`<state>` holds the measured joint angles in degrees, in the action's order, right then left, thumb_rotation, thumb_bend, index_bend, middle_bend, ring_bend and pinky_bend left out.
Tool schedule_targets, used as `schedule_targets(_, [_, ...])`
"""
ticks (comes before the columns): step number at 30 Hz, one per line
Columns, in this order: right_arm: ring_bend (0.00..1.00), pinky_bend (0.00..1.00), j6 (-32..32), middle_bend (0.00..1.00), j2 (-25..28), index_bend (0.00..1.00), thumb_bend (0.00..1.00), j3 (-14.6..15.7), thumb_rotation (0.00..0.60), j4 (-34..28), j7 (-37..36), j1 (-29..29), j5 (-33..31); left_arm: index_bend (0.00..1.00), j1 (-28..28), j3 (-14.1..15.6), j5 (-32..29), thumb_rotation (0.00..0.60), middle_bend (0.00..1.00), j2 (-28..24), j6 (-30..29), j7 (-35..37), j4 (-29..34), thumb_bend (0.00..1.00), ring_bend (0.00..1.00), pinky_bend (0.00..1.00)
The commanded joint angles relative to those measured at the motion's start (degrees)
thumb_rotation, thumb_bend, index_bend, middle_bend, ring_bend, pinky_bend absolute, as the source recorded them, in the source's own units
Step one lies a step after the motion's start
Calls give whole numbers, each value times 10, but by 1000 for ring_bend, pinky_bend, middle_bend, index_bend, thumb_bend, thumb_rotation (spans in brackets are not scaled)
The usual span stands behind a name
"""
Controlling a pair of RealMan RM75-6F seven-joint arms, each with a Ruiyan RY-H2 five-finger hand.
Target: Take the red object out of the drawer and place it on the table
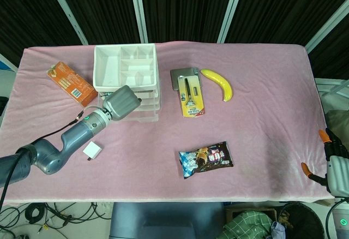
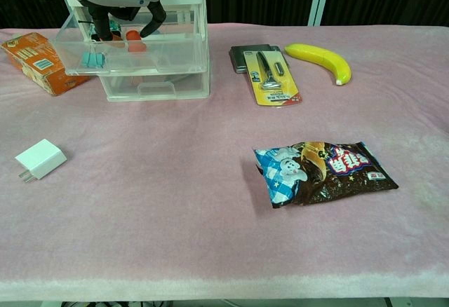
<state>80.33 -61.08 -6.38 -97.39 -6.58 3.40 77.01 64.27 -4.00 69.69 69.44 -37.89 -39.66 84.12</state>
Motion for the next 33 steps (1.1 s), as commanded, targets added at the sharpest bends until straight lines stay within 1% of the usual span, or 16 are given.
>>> schedule_targets(1, [0,123,1,0,0,0,200,0,600,0,0,0,1,494,0,1,-2,600,1000,0,0,1,0,267,1000,1000])
schedule_targets(33, [0,124,3,0,-1,0,201,1,600,1,-1,-1,4,497,7,14,-16,600,1000,0,-7,-5,7,267,1000,1000])
